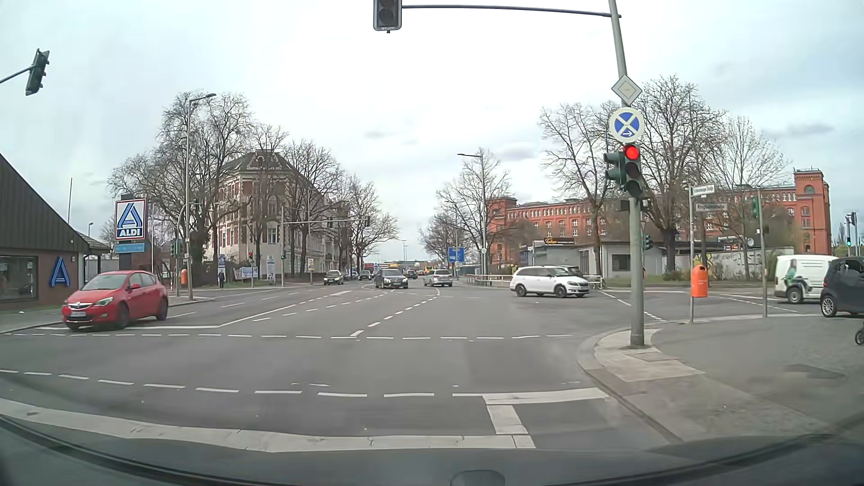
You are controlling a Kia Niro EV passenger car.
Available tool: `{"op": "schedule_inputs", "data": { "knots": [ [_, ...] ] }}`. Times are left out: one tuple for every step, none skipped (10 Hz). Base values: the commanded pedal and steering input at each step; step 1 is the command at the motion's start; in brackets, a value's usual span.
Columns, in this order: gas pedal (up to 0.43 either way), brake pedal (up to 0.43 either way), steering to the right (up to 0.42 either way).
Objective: Follow the waypoints while adhering to traffic rules and regulations
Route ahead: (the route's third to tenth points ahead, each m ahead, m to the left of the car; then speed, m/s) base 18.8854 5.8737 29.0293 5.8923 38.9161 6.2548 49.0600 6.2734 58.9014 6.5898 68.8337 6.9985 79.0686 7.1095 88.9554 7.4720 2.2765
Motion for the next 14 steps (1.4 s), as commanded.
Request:
{"op": "schedule_inputs", "data": {
  "knots": [
    [0.000, 0.250, 0.004],
    [0.000, 0.244, 0.004],
    [0.000, 0.244, 0.004],
    [0.000, 0.244, 0.004],
    [0.000, 0.238, 0.004],
    [0.000, 0.232, 0.004],
    [0.000, 0.220, 0.004],
    [0.000, 0.213, 0.004],
    [0.000, 0.207, 0.004],
    [0.000, 0.207, 0.004],
    [0.000, 0.207, 0.004],
    [0.000, 0.207, 0.004],
    [0.000, 0.213, 0.004],
    [0.000, 0.213, 0.004]
  ]
}}
